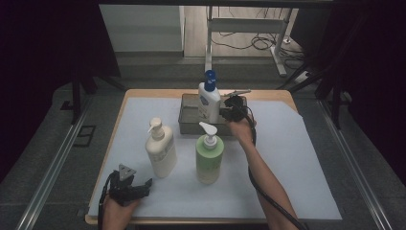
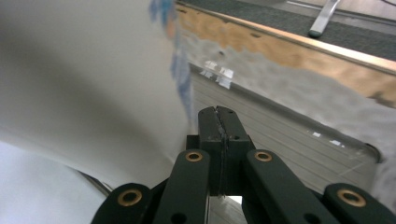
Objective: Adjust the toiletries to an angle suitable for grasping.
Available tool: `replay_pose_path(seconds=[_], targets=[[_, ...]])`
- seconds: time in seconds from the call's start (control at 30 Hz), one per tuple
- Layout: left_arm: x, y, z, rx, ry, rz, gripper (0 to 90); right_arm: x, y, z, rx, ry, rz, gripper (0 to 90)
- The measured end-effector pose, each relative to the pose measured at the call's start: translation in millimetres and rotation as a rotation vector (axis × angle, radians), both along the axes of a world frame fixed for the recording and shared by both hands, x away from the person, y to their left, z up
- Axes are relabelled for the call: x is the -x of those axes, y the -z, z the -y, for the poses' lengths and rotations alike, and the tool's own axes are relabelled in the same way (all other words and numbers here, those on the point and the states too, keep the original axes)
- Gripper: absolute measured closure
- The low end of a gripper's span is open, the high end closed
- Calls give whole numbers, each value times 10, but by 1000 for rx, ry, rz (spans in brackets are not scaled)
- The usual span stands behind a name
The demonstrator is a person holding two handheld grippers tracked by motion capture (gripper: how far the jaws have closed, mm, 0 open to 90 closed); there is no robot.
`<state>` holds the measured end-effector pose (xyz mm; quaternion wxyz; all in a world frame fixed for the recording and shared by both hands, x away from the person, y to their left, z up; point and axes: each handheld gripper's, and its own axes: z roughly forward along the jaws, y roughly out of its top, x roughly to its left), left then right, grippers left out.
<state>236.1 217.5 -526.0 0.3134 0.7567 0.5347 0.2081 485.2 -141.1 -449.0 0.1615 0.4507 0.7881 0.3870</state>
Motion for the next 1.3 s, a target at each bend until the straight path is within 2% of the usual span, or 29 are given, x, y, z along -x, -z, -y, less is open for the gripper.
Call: replay_pose_path(seconds=[0.1,0.2,0.4,1.3], targets=[[0,0,0,0,0,0,132,7,18,-33,8,12,-1,895],[-1,0,1,1,-1,1,132,4,25,-41,-12,10,-16,895],[0,0,0,0,0,0,132,14,41,-98,13,-1,-15,894],[-1,0,1,2,-1,1,132,-2,92,-239,34,-24,-39,877]])
